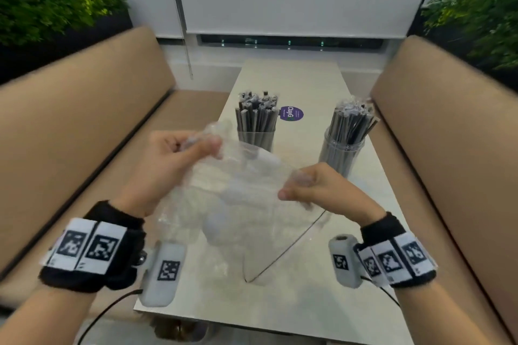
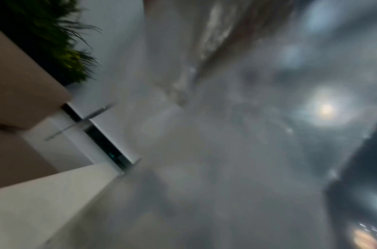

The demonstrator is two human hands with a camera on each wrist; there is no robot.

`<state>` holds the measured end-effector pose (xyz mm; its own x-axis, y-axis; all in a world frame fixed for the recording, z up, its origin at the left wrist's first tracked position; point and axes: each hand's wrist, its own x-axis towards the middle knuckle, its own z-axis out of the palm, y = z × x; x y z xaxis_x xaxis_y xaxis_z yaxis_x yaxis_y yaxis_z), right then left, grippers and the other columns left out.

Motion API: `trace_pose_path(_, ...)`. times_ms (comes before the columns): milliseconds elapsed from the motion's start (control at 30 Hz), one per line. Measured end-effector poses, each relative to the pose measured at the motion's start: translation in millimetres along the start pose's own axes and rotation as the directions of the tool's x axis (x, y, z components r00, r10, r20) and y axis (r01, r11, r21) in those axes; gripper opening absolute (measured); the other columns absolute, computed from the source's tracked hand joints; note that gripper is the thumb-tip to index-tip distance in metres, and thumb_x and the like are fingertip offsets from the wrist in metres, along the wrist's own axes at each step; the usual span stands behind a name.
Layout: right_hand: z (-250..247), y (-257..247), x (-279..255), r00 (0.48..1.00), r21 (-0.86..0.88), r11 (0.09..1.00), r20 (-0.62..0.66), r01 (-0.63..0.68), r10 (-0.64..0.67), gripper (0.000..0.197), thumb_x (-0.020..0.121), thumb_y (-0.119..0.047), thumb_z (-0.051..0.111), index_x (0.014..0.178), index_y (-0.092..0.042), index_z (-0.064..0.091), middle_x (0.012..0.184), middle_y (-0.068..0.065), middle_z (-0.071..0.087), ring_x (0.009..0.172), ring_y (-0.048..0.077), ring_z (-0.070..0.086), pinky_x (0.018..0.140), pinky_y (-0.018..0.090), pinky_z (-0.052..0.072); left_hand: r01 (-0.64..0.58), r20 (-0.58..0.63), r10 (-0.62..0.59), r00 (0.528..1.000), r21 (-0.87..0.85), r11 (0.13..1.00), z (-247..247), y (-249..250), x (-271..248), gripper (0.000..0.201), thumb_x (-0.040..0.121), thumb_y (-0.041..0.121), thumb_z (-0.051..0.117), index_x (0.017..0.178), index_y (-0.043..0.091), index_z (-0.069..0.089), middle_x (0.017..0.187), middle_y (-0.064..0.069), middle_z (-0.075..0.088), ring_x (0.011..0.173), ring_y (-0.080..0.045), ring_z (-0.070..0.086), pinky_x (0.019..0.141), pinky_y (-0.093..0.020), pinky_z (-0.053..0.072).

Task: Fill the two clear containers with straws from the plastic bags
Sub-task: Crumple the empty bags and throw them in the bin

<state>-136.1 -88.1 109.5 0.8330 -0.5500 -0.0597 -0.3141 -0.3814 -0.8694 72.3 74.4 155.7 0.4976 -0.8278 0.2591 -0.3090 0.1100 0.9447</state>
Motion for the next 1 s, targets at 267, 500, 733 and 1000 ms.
trace_pose_path(267,35,39,39,0.969,0.099,0.964,0.026,-0.246,0.245,0.032,0.087,-0.023,0.072,0.058,-0.017,0.061,0.054,-0.008,0.050,0.055,0.009,0.045,0.060,0.023,0.037,0.387,-0.269,-0.332,0.904,0.189,0.902,-41,-92,13,0.028,0.096,0.038,0.051,0.107,0.015,0.062,0.107,-0.013,0.062,0.077,-0.003,0.060,0.064,-0.014,0.045)
trace_pose_path(500,67,78,68,0.858,-0.219,0.830,-0.086,-0.513,0.507,0.062,0.079,-0.019,0.071,0.134,-0.015,0.043,0.130,0.012,0.039,0.116,0.034,0.049,0.091,0.038,0.048,0.221,-0.097,-0.199,0.975,0.406,0.887,34,-142,-47,0.035,0.086,0.036,0.068,0.119,0.033,0.055,0.127,0.004,0.048,0.105,-0.008,0.058,0.087,-0.033,0.049)
trace_pose_path(733,96,97,59,0.802,-0.160,0.796,0.035,-0.584,0.596,0.121,0.068,-0.048,0.084,0.156,-0.025,0.005,0.157,0.018,0.024,0.141,0.037,0.033,0.113,0.046,0.035,0.255,0.117,-0.676,0.728,0.869,0.425,58,-180,-76,0.123,0.065,0.080,0.058,0.148,0.038,-0.024,0.159,-0.006,-0.025,0.146,-0.035,0.012,0.109,-0.057,0.024)
trace_pose_path(1000,118,110,36,0.893,-0.136,0.884,-0.026,-0.448,0.448,0.118,0.080,-0.021,0.079,0.155,-0.029,-0.011,0.139,0.020,0.032,0.113,0.033,0.050,0.092,0.030,0.042,0.206,0.112,-0.742,0.661,0.923,0.324,66,-190,-83,0.131,0.072,0.048,0.078,0.150,0.016,-0.022,0.152,-0.027,0.005,0.138,-0.042,0.020,0.107,-0.046,0.036)
